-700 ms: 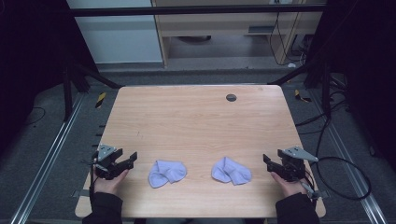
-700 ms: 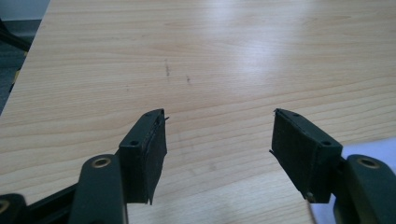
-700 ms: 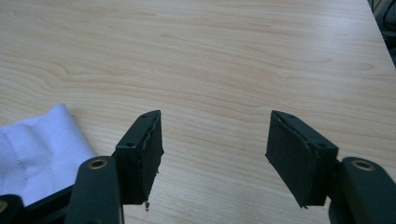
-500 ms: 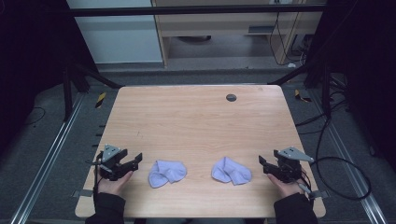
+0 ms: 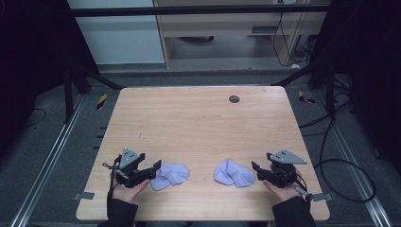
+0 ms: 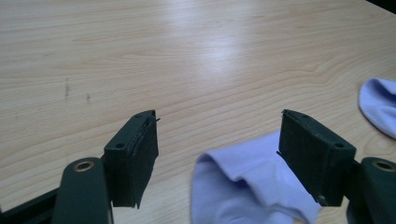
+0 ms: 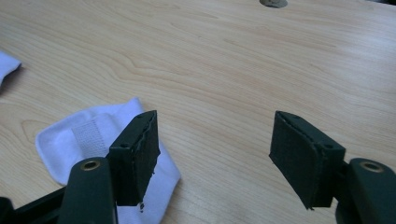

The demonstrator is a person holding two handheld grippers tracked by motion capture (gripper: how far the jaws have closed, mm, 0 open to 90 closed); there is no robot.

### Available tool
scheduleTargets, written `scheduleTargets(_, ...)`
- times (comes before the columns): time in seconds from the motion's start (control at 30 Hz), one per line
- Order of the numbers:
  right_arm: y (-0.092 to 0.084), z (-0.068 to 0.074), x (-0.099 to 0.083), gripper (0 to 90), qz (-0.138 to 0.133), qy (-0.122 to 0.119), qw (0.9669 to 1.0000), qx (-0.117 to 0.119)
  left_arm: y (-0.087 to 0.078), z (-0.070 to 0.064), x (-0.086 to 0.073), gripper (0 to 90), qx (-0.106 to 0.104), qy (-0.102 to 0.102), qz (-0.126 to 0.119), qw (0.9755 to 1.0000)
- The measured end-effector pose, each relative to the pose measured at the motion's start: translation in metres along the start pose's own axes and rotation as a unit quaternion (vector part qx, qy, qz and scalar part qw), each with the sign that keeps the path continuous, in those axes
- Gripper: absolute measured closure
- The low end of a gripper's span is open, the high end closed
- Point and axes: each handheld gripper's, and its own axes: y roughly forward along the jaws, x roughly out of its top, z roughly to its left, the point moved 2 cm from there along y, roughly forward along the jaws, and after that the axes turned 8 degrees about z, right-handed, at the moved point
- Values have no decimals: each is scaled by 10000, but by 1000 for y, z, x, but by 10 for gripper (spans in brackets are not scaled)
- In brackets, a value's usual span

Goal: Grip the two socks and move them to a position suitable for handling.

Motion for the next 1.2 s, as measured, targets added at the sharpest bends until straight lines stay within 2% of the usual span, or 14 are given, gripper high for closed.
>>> scheduleTargets(0.07, 0, 1, 0, 326, 10, -4, 10000, 0, 0, -3, 0, 272, -22, 45, 8, 10000)
scheduleTargets(0.17, -1, 6, 3, 333, -44, -66, 10000, 27, 4, -16, 2, 279, -94, 142, 27, 9999)
scheduleTargets(0.3, -4, 11, 4, 340, -96, -98, 9999, 92, 8, -27, 3, 290, -154, 243, 58, 9996)
scheduleTargets(0.5, -5, 20, 5, 371, -66, -107, 9997, 190, 15, -43, 6, 319, -252, 305, 94, 9992)
scheduleTargets(0.6, -4, 22, 3, 390, -19, -108, 9995, 295, 17, -49, 8, 328, -298, 330, 86, 9990)
scheduleTargets(0.8, -5, 29, -4, 442, 126, -213, 9986, 468, 29, -71, 12, 343, -433, 547, 193, 9974)
scheduleTargets(1.07, -8, 37, -9, 501, 206, -360, 9972, 616, 41, -90, 15, 397, -502, 606, 261, 9966)
scheduleTargets(1.2, -7, 38, -11, 522, 242, -339, 9970, 660, 48, -98, 18, 432, -555, 656, 331, 9958)
